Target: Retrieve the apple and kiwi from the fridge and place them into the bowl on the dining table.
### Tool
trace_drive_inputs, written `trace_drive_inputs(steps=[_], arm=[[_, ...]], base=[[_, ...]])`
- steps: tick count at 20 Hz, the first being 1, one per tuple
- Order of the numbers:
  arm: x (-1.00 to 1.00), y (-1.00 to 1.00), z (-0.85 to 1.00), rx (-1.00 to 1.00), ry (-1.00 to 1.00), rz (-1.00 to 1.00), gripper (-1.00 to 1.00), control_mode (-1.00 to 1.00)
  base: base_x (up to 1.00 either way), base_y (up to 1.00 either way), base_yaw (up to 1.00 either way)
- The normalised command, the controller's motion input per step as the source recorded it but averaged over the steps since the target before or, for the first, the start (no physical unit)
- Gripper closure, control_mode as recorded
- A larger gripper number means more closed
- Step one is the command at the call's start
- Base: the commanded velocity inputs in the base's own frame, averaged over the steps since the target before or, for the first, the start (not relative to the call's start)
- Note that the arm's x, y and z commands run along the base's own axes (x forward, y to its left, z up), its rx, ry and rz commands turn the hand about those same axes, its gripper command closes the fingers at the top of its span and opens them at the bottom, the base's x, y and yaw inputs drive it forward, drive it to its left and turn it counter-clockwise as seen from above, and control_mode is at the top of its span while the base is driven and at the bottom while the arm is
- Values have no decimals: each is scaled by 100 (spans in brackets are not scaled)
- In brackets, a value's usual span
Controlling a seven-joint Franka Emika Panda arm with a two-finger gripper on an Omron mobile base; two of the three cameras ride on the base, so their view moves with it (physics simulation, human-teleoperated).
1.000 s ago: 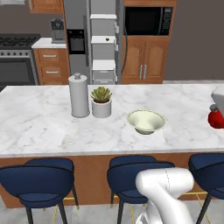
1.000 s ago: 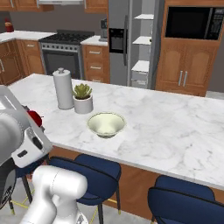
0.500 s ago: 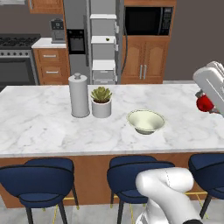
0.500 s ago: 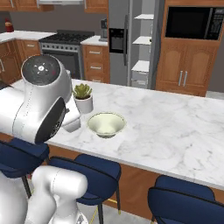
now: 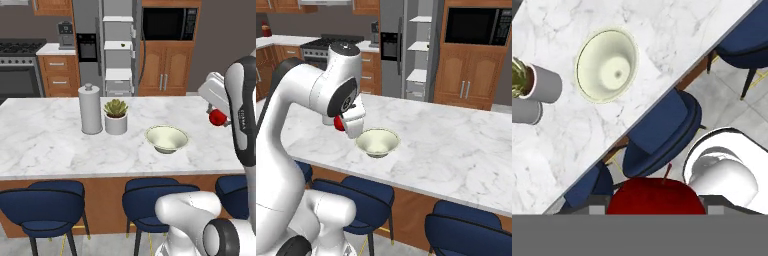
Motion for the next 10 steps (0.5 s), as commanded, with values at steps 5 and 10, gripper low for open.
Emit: trace_drive_inputs(steps=[5, 10], arm=[[45, 0, -97, -2, 7, 0, 100, -100], [60, 0, -56, 0, 5, 0, 100, -100]], base=[[0, 0, 0], [0, 0, 0]])
